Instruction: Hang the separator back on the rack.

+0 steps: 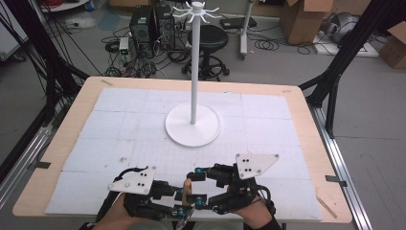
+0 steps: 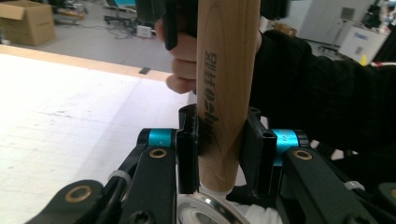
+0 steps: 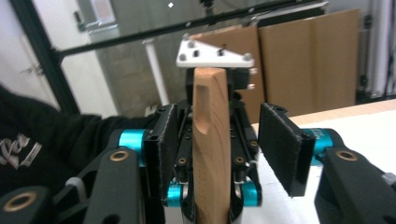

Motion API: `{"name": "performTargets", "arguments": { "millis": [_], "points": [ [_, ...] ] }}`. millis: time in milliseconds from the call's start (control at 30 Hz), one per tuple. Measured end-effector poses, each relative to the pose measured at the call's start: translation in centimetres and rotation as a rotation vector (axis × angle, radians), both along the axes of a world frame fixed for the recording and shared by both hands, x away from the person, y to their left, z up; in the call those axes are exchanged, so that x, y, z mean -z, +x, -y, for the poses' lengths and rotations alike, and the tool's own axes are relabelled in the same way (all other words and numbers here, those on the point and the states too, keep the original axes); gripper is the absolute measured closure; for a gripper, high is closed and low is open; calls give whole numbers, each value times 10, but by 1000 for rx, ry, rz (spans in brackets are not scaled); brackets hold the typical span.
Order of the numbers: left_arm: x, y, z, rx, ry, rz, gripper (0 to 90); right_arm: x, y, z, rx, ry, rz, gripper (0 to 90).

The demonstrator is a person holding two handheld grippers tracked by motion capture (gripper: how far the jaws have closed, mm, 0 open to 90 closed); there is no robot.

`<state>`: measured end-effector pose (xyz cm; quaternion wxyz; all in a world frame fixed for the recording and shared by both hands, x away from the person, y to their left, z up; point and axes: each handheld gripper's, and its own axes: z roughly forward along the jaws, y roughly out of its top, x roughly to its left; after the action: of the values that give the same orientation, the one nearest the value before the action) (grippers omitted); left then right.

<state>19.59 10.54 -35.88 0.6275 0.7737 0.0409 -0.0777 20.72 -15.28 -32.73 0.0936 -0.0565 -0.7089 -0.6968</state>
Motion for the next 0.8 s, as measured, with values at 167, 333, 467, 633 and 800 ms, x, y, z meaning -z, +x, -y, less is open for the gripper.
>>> {"name": "performTargets", "arguments": {
  "millis": [167, 333, 467, 633, 800],
  "points": [
    [1, -2, 3, 39, 9, 0, 700, 1, -2, -5, -47, -12, 22, 577],
    [2, -2, 4, 52, 15, 0, 701, 2, -4, -8, -65, -6, 47, 711],
    [2, -2, 3, 51, 11, -1, 701, 1, -6, -8, -57, -12, 57, 718],
    [3, 0, 1, -30, -6, -14, 627, -3, -11, -9, 39, -43, 55, 722],
    [6, -1, 4, -126, 24, 24, 426, -10, -17, -14, 237, -75, 47, 723]
  ]
}}
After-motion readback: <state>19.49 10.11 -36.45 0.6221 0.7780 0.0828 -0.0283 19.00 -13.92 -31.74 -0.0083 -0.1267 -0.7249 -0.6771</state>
